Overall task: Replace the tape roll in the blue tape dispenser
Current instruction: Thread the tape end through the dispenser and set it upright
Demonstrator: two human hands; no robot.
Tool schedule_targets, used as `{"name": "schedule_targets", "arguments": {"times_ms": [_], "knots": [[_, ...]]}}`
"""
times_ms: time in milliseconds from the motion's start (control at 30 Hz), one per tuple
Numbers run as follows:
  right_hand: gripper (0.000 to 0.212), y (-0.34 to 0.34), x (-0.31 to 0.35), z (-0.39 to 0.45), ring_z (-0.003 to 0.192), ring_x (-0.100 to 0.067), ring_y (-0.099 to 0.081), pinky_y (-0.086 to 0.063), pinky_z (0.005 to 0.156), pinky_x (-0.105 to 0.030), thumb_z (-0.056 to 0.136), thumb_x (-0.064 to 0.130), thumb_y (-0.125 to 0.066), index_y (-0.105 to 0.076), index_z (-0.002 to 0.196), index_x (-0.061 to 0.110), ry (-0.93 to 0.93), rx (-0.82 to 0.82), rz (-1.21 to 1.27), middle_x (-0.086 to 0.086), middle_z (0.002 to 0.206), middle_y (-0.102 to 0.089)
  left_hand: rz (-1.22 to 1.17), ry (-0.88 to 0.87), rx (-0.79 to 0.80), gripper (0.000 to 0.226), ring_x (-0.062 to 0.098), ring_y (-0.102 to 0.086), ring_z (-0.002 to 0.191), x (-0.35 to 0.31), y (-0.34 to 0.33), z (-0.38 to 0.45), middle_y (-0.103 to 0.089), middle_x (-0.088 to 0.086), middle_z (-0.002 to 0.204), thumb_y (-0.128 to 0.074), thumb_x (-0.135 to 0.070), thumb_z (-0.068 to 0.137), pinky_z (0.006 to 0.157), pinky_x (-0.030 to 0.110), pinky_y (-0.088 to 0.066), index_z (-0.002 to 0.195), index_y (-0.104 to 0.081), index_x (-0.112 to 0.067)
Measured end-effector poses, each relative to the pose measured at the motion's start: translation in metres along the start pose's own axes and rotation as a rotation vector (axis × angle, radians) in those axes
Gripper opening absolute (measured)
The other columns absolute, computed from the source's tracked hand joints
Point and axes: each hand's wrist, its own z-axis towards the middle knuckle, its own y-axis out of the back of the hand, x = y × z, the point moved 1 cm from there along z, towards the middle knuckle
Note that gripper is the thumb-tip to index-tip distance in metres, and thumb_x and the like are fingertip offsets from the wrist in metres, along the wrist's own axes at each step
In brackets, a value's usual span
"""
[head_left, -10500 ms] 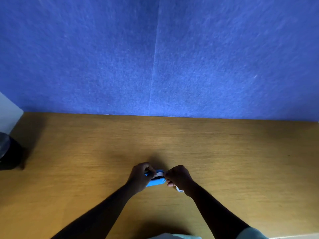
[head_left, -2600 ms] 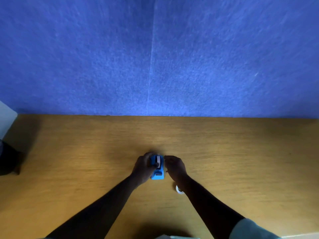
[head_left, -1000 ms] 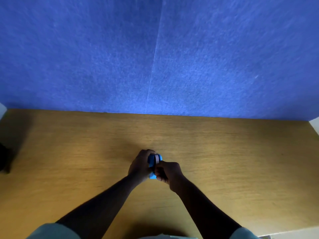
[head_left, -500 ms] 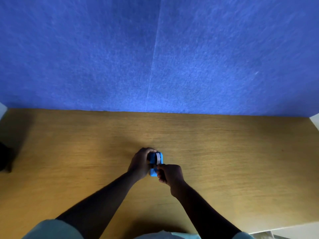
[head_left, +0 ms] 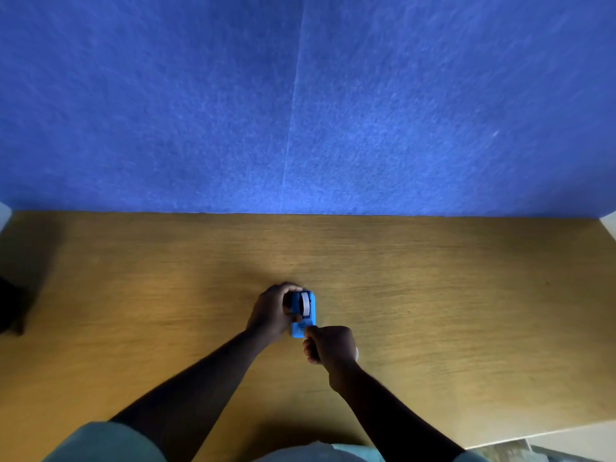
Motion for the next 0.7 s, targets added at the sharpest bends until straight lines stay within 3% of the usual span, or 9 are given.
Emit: {"name": "schedule_targets", "arguments": {"times_ms": [300,700], "knots": [[0.017,-0.004,-0.013,0.002,0.048,-0.015,-0.065,-0.055,0.046,-0.026,0.088,0.01,-0.076,-0.078,0.076,-0.001,0.017,-0.013,0.051,-0.009,0.058,-0.073,0.007,-0.008,0.016,0.066,0.012,-0.062,0.116,0.0,0.002,-0.001,-0.066,-0.006,0.129,-0.089,-0.011,0.068,0.098,0.037,-0.055,0.128,-0.063,-0.025],[0.018,-0.007,-0.025,0.002,0.06,-0.013,-0.07,-0.058,0.056,-0.027,0.098,0.019,-0.07,-0.076,0.09,0.004,0.116,0.027,0.027,-0.007,0.068,-0.076,0.031,0.018,0.057,0.067,0.01,-0.058,0.121,0.003,0.0,-0.002,-0.059,-0.009,0.135,-0.083,-0.02,0.074,0.1,0.032,-0.054,0.133,-0.056,-0.034]]}}
